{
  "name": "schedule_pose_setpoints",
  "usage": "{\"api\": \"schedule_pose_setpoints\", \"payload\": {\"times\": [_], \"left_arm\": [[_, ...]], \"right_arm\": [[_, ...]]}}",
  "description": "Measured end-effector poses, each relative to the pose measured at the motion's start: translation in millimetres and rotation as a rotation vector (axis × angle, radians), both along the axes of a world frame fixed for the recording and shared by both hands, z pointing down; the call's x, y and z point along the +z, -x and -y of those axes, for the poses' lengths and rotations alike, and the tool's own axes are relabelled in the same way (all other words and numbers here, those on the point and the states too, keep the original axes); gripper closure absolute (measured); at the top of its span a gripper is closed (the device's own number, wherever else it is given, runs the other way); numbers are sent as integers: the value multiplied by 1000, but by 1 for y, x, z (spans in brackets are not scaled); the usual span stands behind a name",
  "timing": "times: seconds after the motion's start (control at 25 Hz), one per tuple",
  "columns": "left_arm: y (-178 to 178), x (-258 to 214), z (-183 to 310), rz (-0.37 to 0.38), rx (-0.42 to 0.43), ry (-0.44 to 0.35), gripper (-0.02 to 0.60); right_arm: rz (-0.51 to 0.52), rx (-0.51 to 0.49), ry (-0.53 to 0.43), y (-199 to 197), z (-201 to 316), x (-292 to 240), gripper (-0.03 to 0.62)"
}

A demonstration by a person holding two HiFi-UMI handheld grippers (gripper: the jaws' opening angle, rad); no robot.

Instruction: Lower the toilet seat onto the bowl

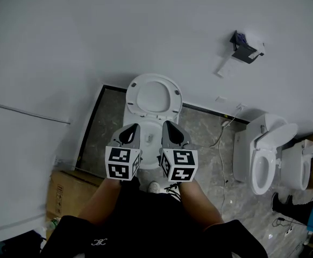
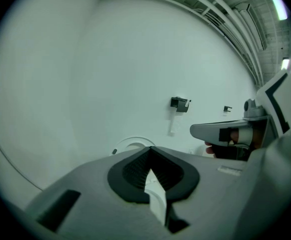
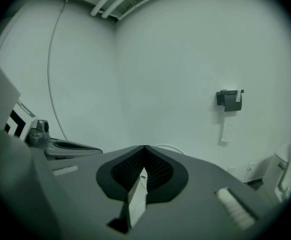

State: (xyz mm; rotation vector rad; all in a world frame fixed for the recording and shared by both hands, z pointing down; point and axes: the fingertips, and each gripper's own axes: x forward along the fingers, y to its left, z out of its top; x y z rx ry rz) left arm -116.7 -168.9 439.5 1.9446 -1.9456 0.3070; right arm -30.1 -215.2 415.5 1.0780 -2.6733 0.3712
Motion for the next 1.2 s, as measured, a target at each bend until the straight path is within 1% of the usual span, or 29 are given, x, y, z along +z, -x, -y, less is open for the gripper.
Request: {"api": "schedule_pose_setpoints", "payload": {"times": [0.12, 0.28, 0.48, 0.64, 0.76, 0.88, 1.08, 1.2], "left_arm": [[17, 2, 22, 17, 27, 5, 574], [41, 11, 53, 72, 74, 34, 574], [71, 18, 91, 108, 126, 46, 574], [87, 24, 123, 174, 180, 47, 574], [93, 30, 149, 224, 226, 44, 574], [95, 40, 172, 289, 300, 34, 574], [101, 65, 209, 445, 441, 61, 574], [104, 83, 229, 521, 524, 87, 540]], "right_arm": [[-3, 36, 17, 7, 15, 2, 586], [-10, 89, 40, 16, 34, 7, 586], [-34, 149, 63, 20, 53, 14, 586], [-50, 200, 72, 17, 60, 19, 586], [-65, 240, 84, 10, 65, 23, 586], [-77, 277, 94, 5, 69, 27, 586], [-97, 348, 115, -12, 81, 35, 586], [-106, 383, 126, -19, 86, 40, 586]]}}
